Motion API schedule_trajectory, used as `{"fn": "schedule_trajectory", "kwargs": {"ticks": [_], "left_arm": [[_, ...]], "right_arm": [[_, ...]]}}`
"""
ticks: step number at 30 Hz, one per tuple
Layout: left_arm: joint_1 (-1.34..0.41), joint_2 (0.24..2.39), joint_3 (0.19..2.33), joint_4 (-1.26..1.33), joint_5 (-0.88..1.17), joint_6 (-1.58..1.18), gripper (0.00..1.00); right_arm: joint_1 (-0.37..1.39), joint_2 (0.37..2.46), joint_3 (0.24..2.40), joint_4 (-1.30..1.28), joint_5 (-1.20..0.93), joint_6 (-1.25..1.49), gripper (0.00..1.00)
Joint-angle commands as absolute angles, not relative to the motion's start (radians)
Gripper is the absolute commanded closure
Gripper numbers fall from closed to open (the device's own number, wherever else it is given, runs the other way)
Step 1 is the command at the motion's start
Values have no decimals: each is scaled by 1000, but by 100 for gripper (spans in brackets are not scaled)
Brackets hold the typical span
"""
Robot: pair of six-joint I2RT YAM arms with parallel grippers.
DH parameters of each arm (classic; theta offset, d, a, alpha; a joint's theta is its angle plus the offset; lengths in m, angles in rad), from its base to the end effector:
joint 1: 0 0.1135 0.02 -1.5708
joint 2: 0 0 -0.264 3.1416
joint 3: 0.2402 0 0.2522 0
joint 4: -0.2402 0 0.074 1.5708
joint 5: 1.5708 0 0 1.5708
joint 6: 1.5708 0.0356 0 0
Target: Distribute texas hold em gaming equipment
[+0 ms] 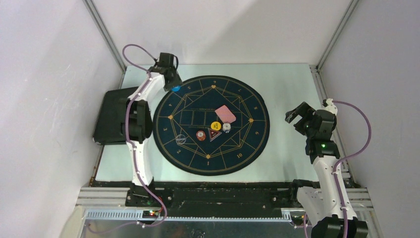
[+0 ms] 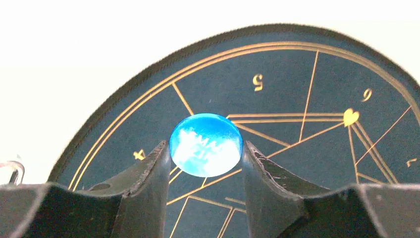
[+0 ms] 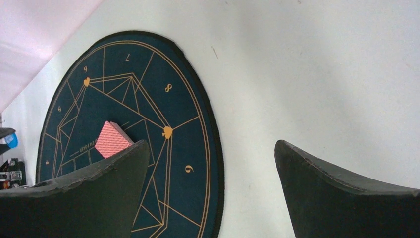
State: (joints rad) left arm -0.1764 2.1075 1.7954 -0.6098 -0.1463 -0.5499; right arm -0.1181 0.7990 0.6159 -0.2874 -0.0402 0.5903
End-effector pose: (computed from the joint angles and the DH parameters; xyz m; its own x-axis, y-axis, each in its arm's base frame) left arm 0.4661 -0.0778 0.2352 -0.7142 -0.3979 -0.5759 -0.3358 0.9166 -0.2168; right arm 0.1842 -0.0204 0.2674 -0.3283 0.5990 -0.7304 0.3188 0.7981 0.5113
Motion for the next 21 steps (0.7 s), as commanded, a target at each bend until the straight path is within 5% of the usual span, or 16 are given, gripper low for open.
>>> {"fn": "schedule_trajectory", "kwargs": {"ticks": [1,15,21], "left_arm": [[-192,2209,1956,-647,-120,-529,71],[-236,2351,2100,-776,-90,-515,65],[-244,2381,2104,-832,-102,-494,50]], "right_arm": [[-126,811,612,-238,-14,572,0],[-129,836,612,-230,-30,578,0],[-129,841,612,-224,-42,579,0]]}}
